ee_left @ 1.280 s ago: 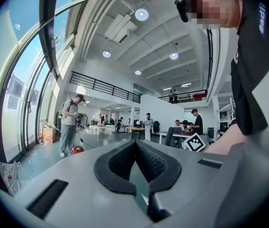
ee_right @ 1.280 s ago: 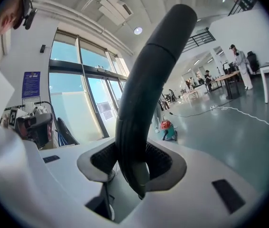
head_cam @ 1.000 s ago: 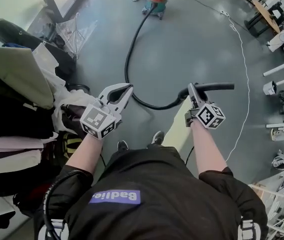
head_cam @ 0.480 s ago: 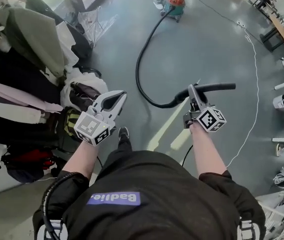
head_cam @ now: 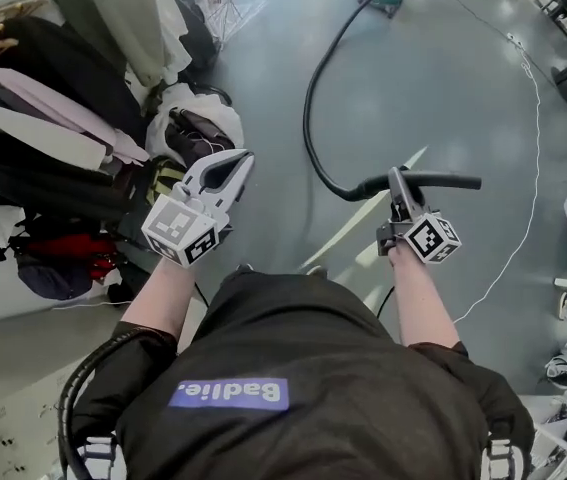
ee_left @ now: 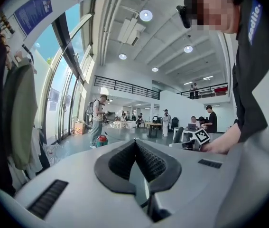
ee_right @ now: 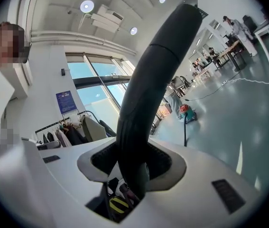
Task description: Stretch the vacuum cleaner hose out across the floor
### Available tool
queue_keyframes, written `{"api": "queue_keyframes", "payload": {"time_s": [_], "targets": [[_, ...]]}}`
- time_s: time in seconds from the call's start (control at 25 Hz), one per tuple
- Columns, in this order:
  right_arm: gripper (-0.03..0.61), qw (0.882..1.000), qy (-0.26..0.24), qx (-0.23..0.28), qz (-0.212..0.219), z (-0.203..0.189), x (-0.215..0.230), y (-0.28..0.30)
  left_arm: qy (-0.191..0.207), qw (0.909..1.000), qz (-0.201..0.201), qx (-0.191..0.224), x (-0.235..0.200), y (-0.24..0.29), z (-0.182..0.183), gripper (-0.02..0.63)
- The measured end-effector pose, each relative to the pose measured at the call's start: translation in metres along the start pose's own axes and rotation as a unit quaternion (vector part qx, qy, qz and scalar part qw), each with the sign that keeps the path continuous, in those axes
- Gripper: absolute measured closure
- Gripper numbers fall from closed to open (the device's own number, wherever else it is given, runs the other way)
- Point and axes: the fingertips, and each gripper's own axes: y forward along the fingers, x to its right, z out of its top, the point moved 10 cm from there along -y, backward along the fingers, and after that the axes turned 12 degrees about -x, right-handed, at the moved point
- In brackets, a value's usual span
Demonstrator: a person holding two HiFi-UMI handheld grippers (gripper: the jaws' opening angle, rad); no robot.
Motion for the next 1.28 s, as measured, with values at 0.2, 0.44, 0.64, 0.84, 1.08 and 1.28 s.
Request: {"api": "queue_keyframes", "payload": {"time_s": [0.2,0.44,0.64,0.84,1.08,1.28], "targets": [[0.411,1.000,0.011,-0.002,-0.019,-0.027,-0.035,0.010,0.002,0.9991,0.029,0.031,-0.053,-0.058,-0.014,0.604],[0.411,0.999,-0.004,-0.013,-0.039,-0.058,-0.089,0.043,-0.041,0.9956,0.076,0.036,-0.127,-0.153,-0.080,0.604],[0.413,0.999,0.003,-0.015,-0.041,-0.066,-0.108,0.057,-0.052,0.9923,0.108,0.031,-0.142,-0.200,-0.099,0.604],[0.413,0.999,-0.004,-0.052,-0.015,-0.077,-0.116,0.060,-0.053,0.9881,0.141,0.032,-0.122,-0.228,-0.105,0.604],[0.413,0.998,-0.016,-0.055,0.035,-0.089,-0.084,0.022,-0.044,0.9838,0.172,0.023,-0.044,-0.223,-0.102,0.606],[0.413,0.995,-0.011,-0.087,0.058,-0.118,-0.042,-0.033,-0.045,0.9804,0.191,0.011,0.038,-0.200,-0.089,0.604]]}}
